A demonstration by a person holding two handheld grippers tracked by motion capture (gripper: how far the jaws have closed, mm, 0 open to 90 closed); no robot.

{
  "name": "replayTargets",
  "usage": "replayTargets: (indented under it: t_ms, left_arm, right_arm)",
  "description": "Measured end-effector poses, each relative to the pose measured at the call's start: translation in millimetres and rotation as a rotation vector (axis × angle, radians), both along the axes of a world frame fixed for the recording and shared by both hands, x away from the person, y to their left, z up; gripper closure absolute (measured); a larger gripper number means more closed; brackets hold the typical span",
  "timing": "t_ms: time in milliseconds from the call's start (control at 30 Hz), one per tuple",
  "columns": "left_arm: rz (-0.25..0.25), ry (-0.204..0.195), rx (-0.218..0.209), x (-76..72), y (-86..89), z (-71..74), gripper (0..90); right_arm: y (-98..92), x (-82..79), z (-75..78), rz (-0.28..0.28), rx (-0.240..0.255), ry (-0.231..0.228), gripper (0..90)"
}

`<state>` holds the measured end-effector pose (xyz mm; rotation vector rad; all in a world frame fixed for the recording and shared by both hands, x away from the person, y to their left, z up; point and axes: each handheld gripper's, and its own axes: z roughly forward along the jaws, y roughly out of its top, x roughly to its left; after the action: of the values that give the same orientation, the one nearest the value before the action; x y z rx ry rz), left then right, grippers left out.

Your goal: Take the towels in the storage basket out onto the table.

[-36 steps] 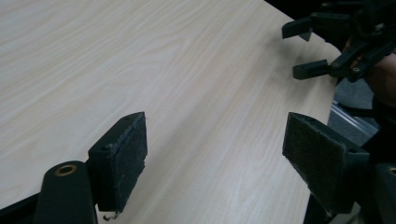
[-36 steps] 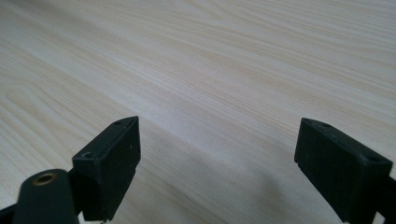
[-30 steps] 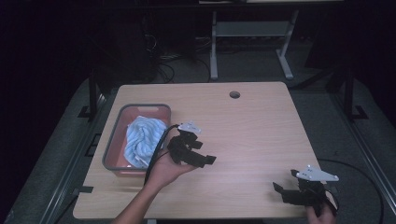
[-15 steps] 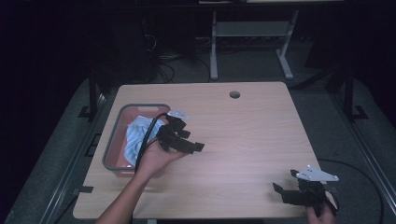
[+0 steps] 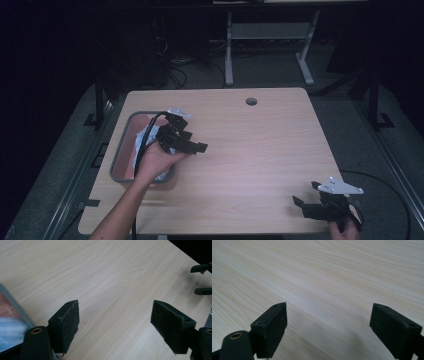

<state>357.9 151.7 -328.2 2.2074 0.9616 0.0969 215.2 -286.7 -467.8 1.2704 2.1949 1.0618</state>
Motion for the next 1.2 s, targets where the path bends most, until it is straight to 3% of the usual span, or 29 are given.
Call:
replayTargets:
  t_ms: [433,1200]
  left_arm:
    - [0.069,-0.008,0.026,7.7,25.3,5.4,23.7]
    - [0.250,0.008,0.042,12.3,95.4,2.9,23.7]
  right_arm:
    - [2.4,0.3,-0.2,0.005,0.000,0.004,13.8]
    - [5.6,0.5,-0.4,0.014,0.003,0.006,13.8]
